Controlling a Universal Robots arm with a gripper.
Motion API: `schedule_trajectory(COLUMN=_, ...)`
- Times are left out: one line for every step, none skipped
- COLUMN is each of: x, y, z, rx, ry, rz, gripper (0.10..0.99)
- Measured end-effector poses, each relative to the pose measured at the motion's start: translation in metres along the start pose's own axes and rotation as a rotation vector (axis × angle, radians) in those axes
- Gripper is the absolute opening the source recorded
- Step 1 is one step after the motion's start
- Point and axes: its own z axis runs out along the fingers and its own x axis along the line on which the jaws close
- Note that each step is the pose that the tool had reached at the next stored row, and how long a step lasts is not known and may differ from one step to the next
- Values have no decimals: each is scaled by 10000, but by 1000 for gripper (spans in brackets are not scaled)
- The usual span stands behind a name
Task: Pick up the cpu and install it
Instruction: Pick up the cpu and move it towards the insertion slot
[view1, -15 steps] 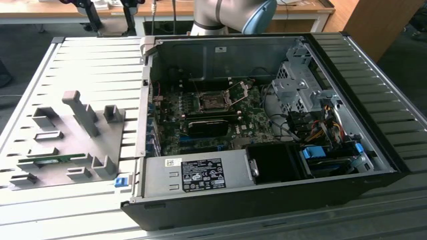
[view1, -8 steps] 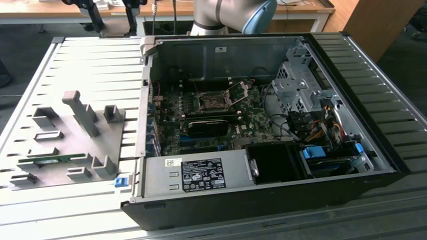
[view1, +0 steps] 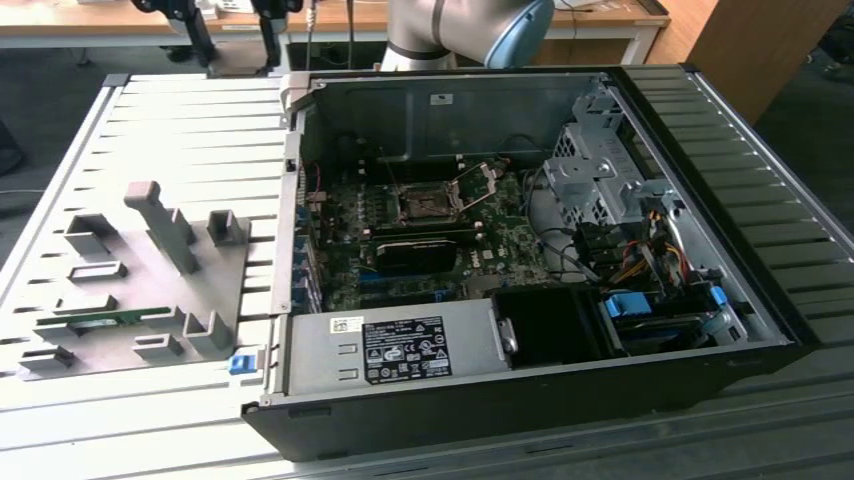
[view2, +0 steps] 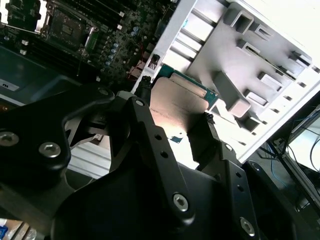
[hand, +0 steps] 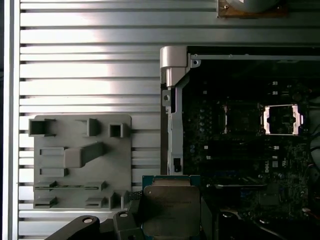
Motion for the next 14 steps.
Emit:
schedule_trajectory(x=-6, y=1, z=2, rx=0, ry=0, rz=0, gripper=545)
schedule_trajectory(x=-12, y=2, z=5, rx=0, ry=0, rz=0, gripper=545)
schedule_trajectory(x=-16, y=3, z=9, rx=0, ry=-1, rz=-1, gripper=545)
schedule_trajectory(x=-19, y=3, z=11, rx=-1, ry=-1, rz=0, gripper=545)
schedule_trajectory(x=-23, y=4, z=14, rx=0, ry=0, rz=0, gripper=545)
schedule_trajectory(x=-28, y=5, z=16, rx=0, ry=0, rz=0, gripper=545)
schedule_trajectory(x=-31, y=6, z=19, rx=0, ry=0, rz=0, gripper=545)
schedule_trajectory(x=-34, y=6, z=22, rx=-1, ry=-1, rz=0, gripper=545)
schedule_trajectory(x=-38, y=7, z=25, rx=-1, ry=-1, rz=0, gripper=545)
schedule_trajectory(x=-42, y=8, z=27, rx=1, ry=0, rz=0, gripper=545)
schedule_trajectory(x=-45, y=9, z=29, rx=1, ry=1, rz=0, gripper=545)
schedule_trajectory(x=-50, y=10, z=31, rx=0, ry=0, rz=0, gripper=545)
schedule_trajectory(x=-53, y=10, z=34, rx=0, ry=-1, rz=0, gripper=545)
schedule_trajectory(x=-57, y=11, z=36, rx=0, ry=0, rz=0, gripper=545)
